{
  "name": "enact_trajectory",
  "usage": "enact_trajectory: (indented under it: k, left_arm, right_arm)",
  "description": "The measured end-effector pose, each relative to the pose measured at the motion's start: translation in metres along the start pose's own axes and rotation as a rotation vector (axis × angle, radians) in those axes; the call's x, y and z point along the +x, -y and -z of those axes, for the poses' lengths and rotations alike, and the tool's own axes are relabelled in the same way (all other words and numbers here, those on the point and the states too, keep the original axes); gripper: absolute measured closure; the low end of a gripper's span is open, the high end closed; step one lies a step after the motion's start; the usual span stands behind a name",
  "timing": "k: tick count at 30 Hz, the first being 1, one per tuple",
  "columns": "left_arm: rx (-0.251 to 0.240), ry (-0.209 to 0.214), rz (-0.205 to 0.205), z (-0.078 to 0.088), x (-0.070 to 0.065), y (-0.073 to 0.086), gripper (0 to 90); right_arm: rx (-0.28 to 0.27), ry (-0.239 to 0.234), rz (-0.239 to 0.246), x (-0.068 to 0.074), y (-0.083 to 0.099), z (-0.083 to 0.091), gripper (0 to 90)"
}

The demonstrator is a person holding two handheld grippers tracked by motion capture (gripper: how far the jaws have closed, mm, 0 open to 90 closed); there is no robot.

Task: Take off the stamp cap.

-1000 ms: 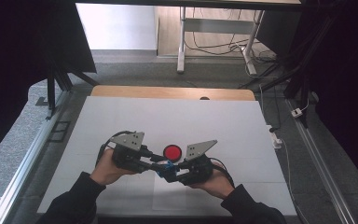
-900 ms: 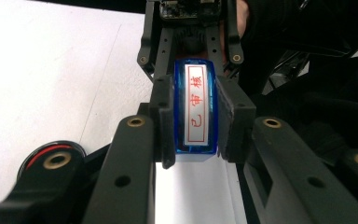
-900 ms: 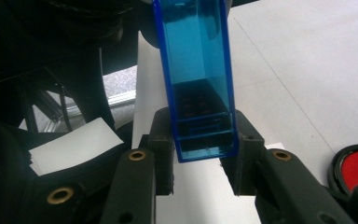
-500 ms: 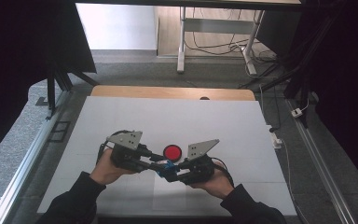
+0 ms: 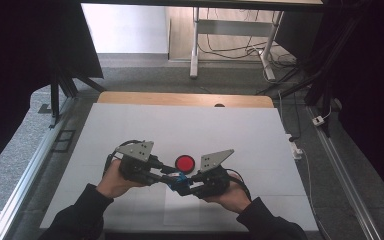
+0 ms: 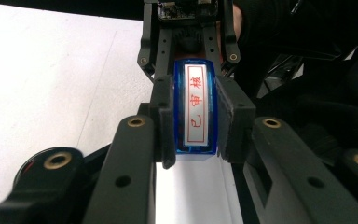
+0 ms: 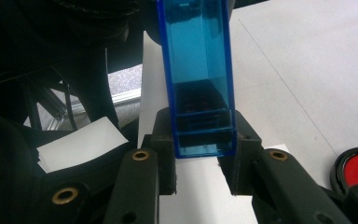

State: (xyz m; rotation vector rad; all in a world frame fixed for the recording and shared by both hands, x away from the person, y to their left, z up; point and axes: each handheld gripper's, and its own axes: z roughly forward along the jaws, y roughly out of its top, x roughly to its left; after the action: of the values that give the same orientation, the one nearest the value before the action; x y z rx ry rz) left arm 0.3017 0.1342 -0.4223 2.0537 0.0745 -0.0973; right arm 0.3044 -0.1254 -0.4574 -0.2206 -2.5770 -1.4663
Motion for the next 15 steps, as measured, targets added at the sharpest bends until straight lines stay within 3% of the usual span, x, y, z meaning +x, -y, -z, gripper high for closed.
enact_trajectory:
  k: [8, 15]
  left_arm:
    - [0.008, -0.017, -0.008, -0.0001, -0.0006, 0.0001, 70.8]
    - [-0.017, 0.031, 0.032, 0.0018, 0.002, 0.001, 70.8]
  right_arm:
    - [-0.001, -0.002, -0.041, -0.0026, 0.0016, -0.0009, 69.5]
    - [0.018, 0.003, 0.05, 0.0033, -0.0001, 0.0001, 69.5]
